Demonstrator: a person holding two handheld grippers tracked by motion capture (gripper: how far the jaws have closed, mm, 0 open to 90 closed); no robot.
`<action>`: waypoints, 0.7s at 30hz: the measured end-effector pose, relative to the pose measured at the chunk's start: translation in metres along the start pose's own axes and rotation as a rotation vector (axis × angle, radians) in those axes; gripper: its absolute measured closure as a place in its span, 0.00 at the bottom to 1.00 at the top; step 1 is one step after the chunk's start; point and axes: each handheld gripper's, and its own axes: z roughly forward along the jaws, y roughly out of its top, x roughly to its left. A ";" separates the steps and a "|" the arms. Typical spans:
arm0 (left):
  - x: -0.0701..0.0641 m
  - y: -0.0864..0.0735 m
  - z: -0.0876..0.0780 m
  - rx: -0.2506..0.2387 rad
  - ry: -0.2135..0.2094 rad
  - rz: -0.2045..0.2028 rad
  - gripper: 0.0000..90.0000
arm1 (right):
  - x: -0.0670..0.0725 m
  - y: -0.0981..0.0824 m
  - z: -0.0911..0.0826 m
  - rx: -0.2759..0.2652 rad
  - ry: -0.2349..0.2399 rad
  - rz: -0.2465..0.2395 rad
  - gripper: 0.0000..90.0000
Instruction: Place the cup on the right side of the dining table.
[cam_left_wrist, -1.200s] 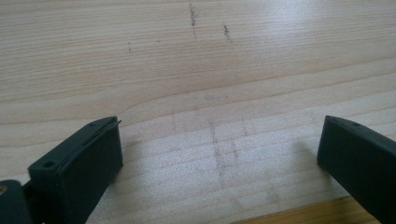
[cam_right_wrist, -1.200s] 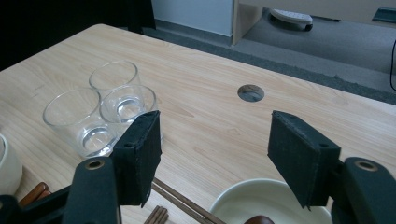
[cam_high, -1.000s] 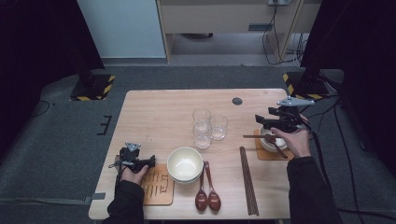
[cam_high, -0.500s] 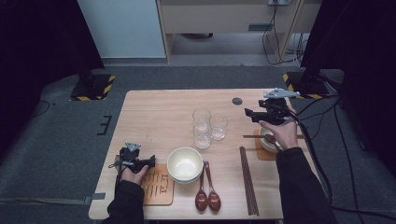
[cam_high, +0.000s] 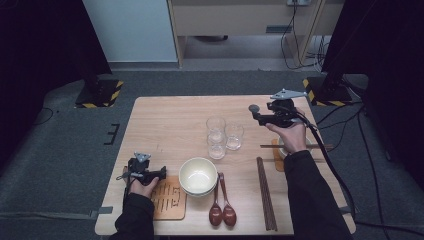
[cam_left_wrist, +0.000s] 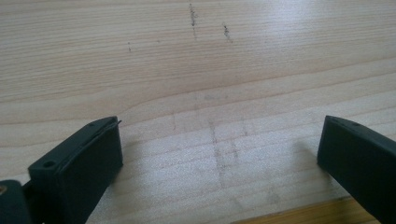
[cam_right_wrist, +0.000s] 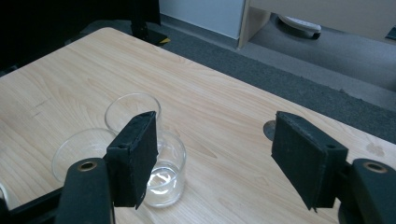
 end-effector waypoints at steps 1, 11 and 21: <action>0.000 0.000 0.000 0.000 0.000 0.000 0.00 | 0.001 0.001 0.001 0.002 0.000 0.000 0.35; 0.000 0.000 0.000 0.000 0.000 0.000 0.00 | 0.011 0.009 0.014 0.005 0.010 -0.018 0.35; 0.000 0.000 0.000 0.000 0.000 0.000 0.00 | 0.019 0.007 0.039 0.033 0.025 -0.011 0.36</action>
